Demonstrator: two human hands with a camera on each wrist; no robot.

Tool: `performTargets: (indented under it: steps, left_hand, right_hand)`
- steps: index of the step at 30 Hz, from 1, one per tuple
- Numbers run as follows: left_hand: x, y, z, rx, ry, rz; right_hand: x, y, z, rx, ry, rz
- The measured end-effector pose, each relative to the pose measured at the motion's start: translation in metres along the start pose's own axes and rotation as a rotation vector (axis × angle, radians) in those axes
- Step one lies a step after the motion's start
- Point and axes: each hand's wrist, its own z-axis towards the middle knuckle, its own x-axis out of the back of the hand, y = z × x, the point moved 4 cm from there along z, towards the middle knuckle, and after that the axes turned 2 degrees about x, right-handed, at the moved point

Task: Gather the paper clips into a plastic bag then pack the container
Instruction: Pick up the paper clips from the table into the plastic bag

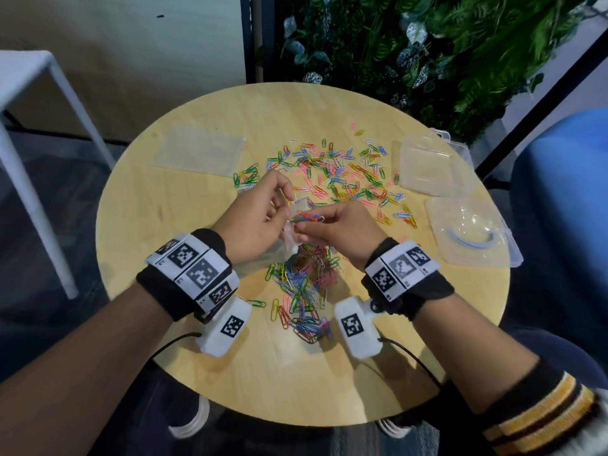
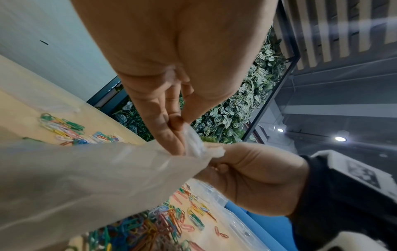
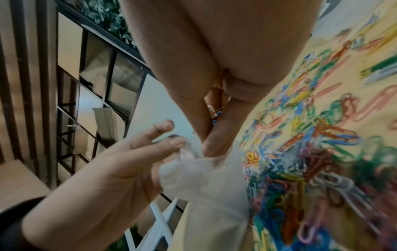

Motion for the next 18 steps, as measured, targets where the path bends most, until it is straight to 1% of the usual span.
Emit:
performTargets:
  steps: [3,5,8,13,15,18]
  left_hand:
    - [-0.004,0.005,-0.004,-0.029,-0.022,0.016]
    - [-0.005,0.007,-0.005,-0.036,-0.031,0.018]
    - [-0.006,0.009,-0.005,-0.038,-0.040,0.010]
    - [-0.012,0.008,-0.007,-0.043,-0.089,0.013]
    - [-0.012,0.007,-0.007,-0.042,-0.090,0.009]
    - [-0.011,0.005,-0.007,-0.030,-0.081,0.000]
  right_hand:
    - [0.000,0.003,0.000,0.011,-0.016,-0.160]
    - [-0.002,0.001,0.000,0.051,-0.029,-0.285]
    - [-0.003,-0.001,0.001,0.088,-0.013,-0.405]
    - [-0.005,-0.005,0.001,0.186,-0.017,-0.653]
    - [-0.006,-0.005,0.001,0.184,-0.026,-0.661]
    - [-0.007,-0.006,-0.002,0.187,-0.043,-0.600]
